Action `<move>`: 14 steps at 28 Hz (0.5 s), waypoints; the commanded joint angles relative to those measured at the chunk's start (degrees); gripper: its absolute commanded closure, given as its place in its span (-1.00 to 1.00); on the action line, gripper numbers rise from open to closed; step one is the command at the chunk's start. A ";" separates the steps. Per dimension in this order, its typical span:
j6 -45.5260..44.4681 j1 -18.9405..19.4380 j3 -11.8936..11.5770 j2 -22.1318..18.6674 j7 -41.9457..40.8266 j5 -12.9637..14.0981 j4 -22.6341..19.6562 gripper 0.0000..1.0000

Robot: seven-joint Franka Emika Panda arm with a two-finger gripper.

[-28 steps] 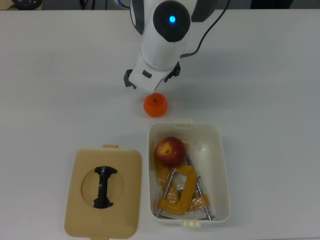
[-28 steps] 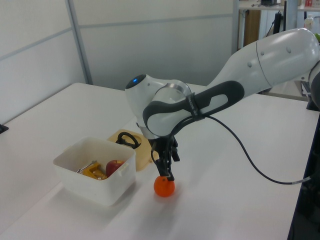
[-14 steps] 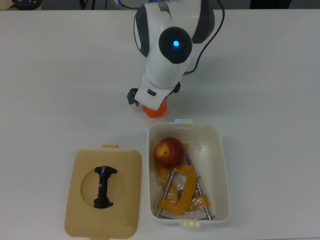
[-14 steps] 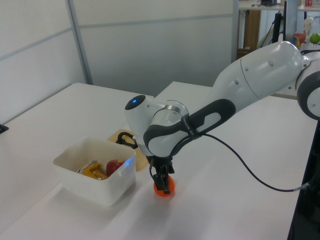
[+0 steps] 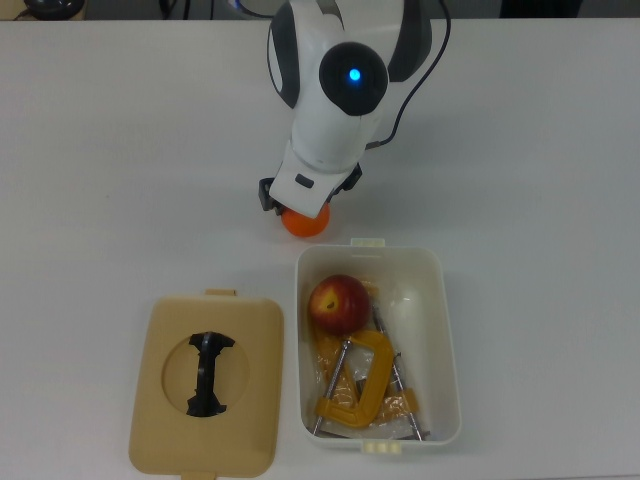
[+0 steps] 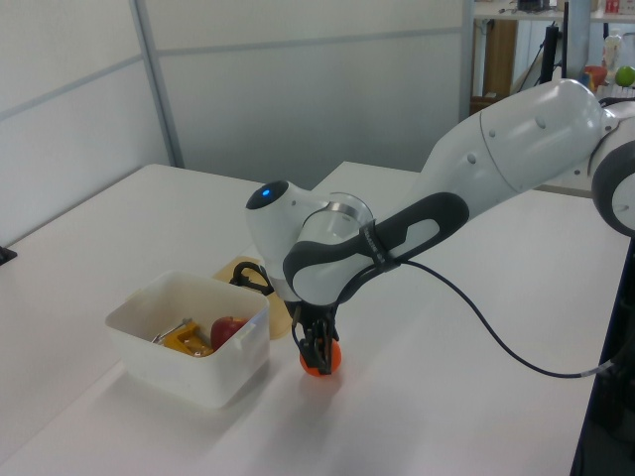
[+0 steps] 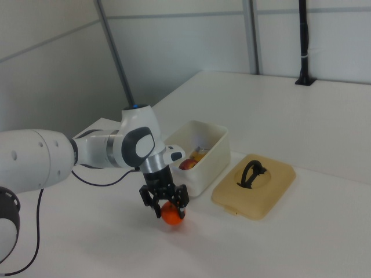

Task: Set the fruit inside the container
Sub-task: 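Close the gripper on the orange and lift it, then carry the orange over the container and lower it beside the apple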

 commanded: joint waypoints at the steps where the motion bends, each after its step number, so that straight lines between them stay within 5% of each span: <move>1: -2.00 -0.64 -0.56 -3.64 -0.93 0.18 0.92 1.00; 14: 4.22 -2.32 -0.56 -4.26 0.64 5.89 9.53 0.95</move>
